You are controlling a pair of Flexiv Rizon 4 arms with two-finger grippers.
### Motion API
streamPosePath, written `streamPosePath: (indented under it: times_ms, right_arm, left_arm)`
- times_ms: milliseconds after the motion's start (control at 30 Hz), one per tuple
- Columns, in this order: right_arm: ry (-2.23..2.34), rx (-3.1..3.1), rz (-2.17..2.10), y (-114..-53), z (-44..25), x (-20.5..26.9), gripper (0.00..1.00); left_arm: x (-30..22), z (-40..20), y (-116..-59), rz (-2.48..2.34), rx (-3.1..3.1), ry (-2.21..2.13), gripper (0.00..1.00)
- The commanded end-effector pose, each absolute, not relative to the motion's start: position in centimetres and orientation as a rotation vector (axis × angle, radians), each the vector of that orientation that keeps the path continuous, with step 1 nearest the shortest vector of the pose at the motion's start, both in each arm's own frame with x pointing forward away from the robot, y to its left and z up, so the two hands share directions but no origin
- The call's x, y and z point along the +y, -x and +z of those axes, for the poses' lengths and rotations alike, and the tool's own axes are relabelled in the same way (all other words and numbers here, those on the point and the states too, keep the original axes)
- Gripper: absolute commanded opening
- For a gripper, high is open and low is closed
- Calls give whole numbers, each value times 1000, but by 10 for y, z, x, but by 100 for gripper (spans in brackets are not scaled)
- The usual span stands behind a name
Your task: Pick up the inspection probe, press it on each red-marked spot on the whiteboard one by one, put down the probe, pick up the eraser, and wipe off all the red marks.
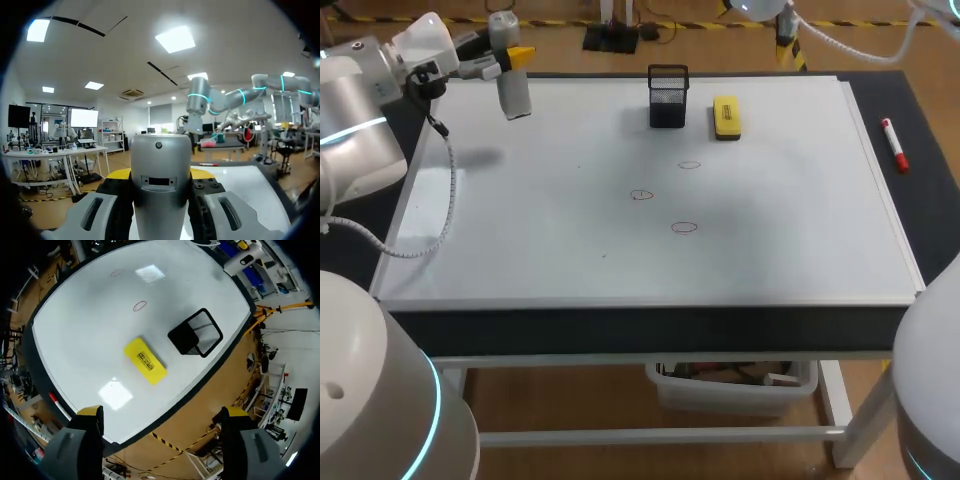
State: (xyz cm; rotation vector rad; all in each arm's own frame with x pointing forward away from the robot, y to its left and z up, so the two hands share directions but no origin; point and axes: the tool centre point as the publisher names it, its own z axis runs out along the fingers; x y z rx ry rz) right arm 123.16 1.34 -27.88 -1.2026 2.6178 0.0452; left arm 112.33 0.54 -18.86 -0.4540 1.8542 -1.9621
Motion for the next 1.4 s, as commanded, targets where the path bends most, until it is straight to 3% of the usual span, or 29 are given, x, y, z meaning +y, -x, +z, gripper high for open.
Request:
streamPosePath:
  times_ms: [33,567,1400]
  right_arm:
    - [1214,2499,-19,-1222,-276,16,100]
    - [1214,2499,-19,-1222,-276,16,100]
    - [1874,2247,14,-1203,-341,23,100]
  left_arm:
    - [4,-188,-1122,-1959,1848,456,0]
    - [4,-188,-1122,-1959,1848,456,0]
    - [4,-188,-1122,-1959,1848,456,0]
